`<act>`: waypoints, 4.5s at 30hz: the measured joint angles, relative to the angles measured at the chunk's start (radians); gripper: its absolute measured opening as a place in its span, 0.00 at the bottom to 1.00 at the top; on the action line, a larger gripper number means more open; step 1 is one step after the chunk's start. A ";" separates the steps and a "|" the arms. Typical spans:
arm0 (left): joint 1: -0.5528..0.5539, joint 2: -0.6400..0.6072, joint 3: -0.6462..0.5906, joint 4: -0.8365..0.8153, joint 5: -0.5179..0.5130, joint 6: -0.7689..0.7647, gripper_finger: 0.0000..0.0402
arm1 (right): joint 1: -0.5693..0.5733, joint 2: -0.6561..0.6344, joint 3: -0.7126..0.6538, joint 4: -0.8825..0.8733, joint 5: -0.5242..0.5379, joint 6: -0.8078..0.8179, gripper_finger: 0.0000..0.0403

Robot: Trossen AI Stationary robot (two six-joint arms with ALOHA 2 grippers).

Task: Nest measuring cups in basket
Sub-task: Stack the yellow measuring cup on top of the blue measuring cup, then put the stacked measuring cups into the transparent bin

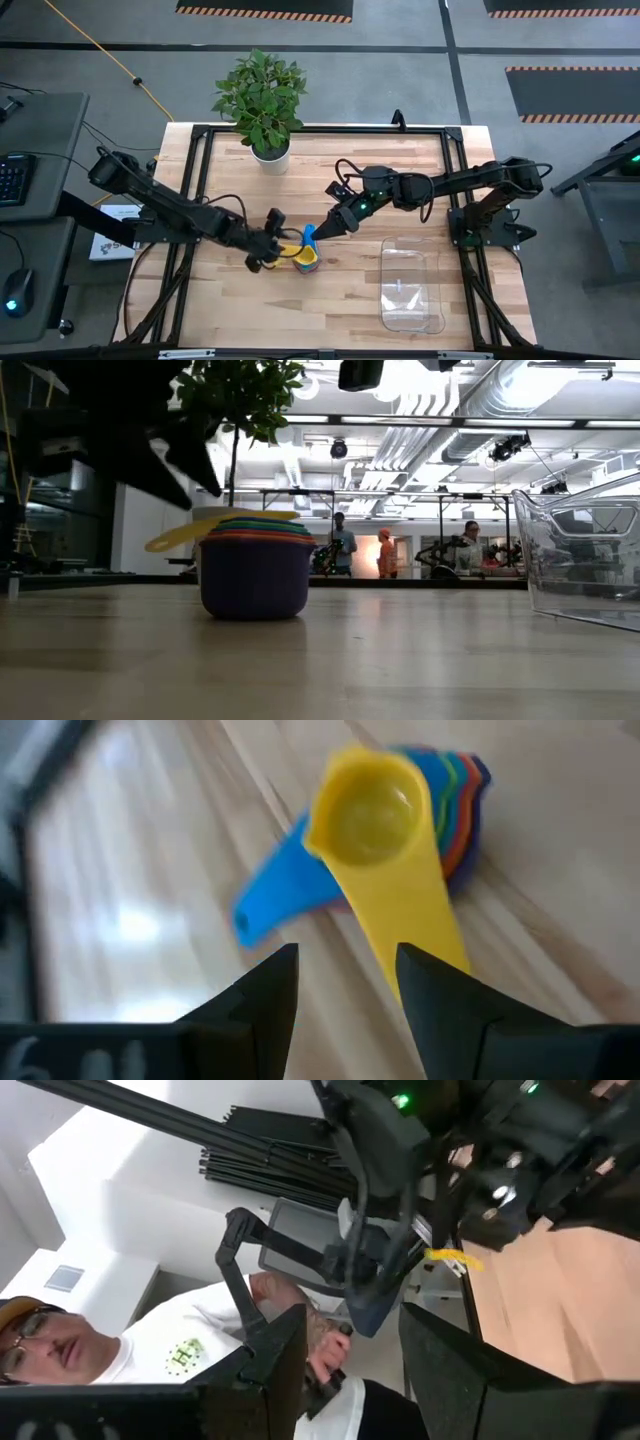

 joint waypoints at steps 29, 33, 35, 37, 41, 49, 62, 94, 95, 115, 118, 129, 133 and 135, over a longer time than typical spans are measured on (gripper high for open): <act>-0.019 0.138 -0.150 0.267 0.231 -0.710 0.00 | -0.007 0.000 0.000 -0.055 -0.046 -0.075 0.38; 0.041 0.129 -0.149 0.267 0.233 -0.636 0.00 | -0.008 0.000 0.000 -0.066 -0.049 -0.075 0.38; 0.073 0.129 -0.150 0.258 0.254 -0.590 0.00 | -0.009 0.000 0.000 -0.068 -0.049 -0.077 0.38; 0.104 0.130 -0.150 0.259 0.271 -0.545 0.00 | -0.009 0.000 0.000 -0.071 -0.049 -0.076 0.38; 0.161 0.130 -0.149 0.258 0.273 -0.442 0.00 | -0.008 0.000 0.000 -0.072 -0.049 -0.077 0.38; 0.261 0.130 -0.090 0.257 0.275 -0.319 0.00 | -0.009 0.000 0.000 -0.078 -0.038 -0.095 0.38; 0.305 0.115 -0.014 0.174 0.279 -0.305 0.00 | -0.009 0.000 0.000 -0.079 -0.037 -0.096 0.38; 0.351 -0.542 0.000 0.148 0.268 -0.635 0.00 | -0.078 -0.033 0.000 -0.236 -0.303 -0.447 0.38; 0.351 -0.542 0.000 0.146 0.268 -0.644 0.00 | -0.079 -0.051 0.000 -0.299 -0.301 -0.475 0.38; 0.351 -0.512 -0.002 0.156 0.181 -0.657 0.00 | -0.002 -0.608 -0.005 -1.063 0.426 -0.696 0.38; 0.351 -0.513 -0.002 0.159 0.168 -0.658 0.00 | 0.032 -0.690 -0.066 -1.055 0.509 -0.638 0.38; 0.351 -0.513 -0.002 0.160 0.134 -0.710 0.00 | 0.115 -0.840 -0.569 -0.508 0.695 -0.194 0.38; 0.351 -0.513 -0.002 0.160 0.134 -0.709 0.00 | 0.100 -0.775 -0.682 -0.245 0.684 -0.025 0.43; 0.351 -0.513 -0.002 0.158 0.134 -0.708 0.00 | 0.098 -0.729 -0.688 -0.167 0.673 0.030 0.47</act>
